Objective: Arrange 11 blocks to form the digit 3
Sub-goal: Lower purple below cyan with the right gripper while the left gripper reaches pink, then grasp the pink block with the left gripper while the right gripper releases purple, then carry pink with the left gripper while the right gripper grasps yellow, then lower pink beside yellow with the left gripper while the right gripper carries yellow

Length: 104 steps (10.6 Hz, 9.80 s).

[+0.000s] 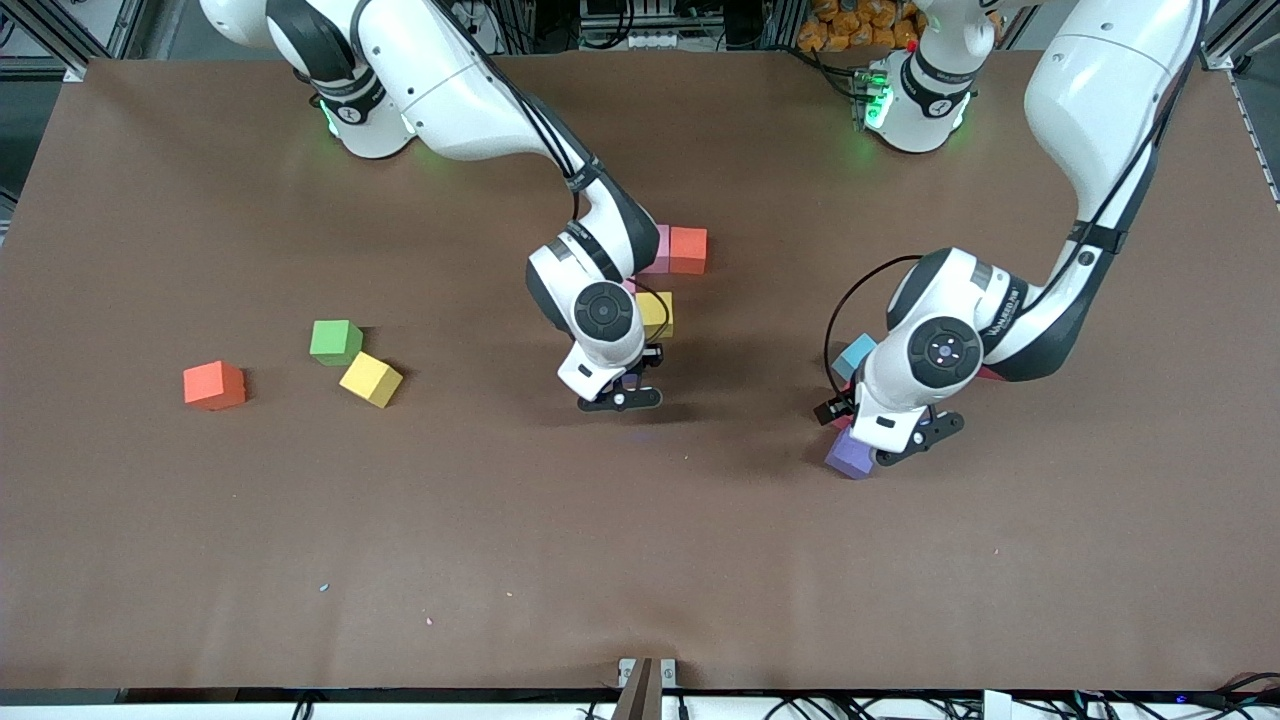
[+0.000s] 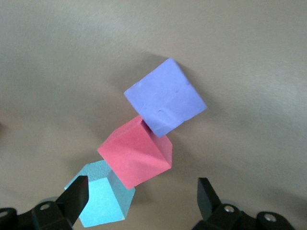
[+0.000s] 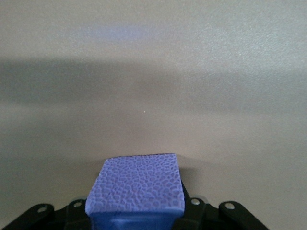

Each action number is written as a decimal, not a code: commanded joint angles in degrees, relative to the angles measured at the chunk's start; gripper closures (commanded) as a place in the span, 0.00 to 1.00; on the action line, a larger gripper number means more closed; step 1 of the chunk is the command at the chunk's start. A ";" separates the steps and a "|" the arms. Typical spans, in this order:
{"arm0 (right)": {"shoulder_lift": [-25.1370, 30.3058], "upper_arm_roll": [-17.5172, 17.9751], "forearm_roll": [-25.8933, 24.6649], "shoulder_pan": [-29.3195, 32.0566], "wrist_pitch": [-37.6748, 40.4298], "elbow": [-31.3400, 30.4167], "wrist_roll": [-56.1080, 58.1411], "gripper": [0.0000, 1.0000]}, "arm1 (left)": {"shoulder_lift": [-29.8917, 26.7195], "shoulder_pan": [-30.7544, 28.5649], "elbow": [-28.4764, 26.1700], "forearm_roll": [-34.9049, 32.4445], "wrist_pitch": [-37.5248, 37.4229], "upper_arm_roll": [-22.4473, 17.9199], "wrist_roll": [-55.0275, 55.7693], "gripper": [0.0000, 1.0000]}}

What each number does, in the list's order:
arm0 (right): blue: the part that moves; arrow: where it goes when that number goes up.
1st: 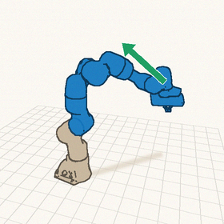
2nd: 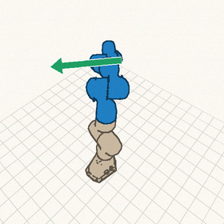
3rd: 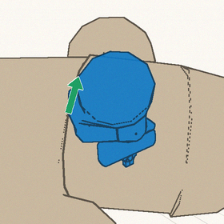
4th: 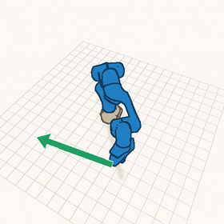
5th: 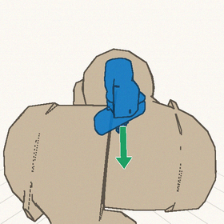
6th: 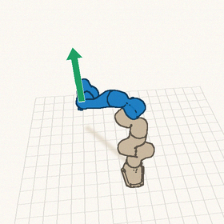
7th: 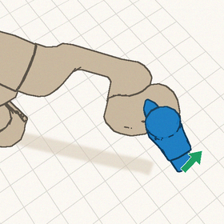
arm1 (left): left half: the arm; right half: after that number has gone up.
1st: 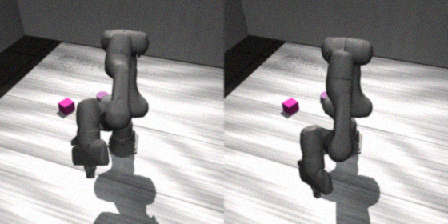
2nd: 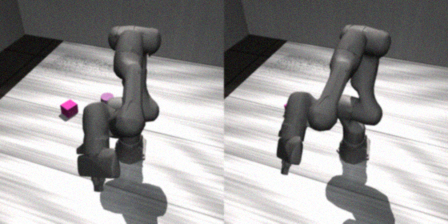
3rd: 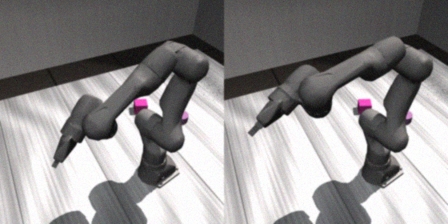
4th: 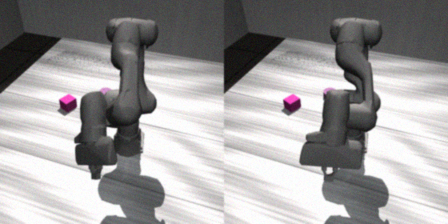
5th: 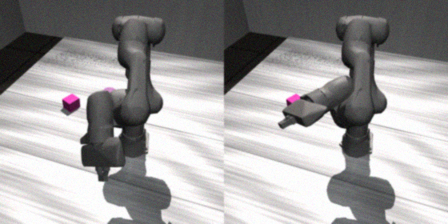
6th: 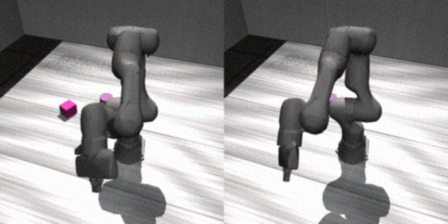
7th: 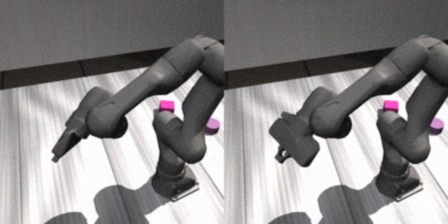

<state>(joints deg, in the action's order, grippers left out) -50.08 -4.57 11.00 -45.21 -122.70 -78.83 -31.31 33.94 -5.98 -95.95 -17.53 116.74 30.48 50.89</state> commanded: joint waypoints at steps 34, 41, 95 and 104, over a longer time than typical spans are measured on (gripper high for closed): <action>16.58 -0.70 -4.92 16.27 17.15 -6.94 15.72 0.00 | 5.88 -0.87 -3.63 -11.55 4.90 0.19 -45.80 0.00; 22.30 -0.70 -8.89 24.72 13.20 -18.45 31.80 0.00 | 5.53 -0.17 -3.19 -11.38 4.55 0.45 -36.42 0.95; -8.36 1.58 -1.42 9.61 6.69 19.94 3.19 1.00 | 0.87 11.17 -24.46 -7.25 37.95 8.45 100.11 1.00; -8.28 3.60 -1.51 7.15 9.33 19.94 -5.61 0.99 | 1.13 12.05 -24.37 -7.25 37.95 8.45 101.78 1.00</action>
<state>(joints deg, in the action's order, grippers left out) -57.18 -1.06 8.77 -38.04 -114.00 -61.15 -35.75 35.07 5.44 -119.95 -23.53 153.86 38.92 150.83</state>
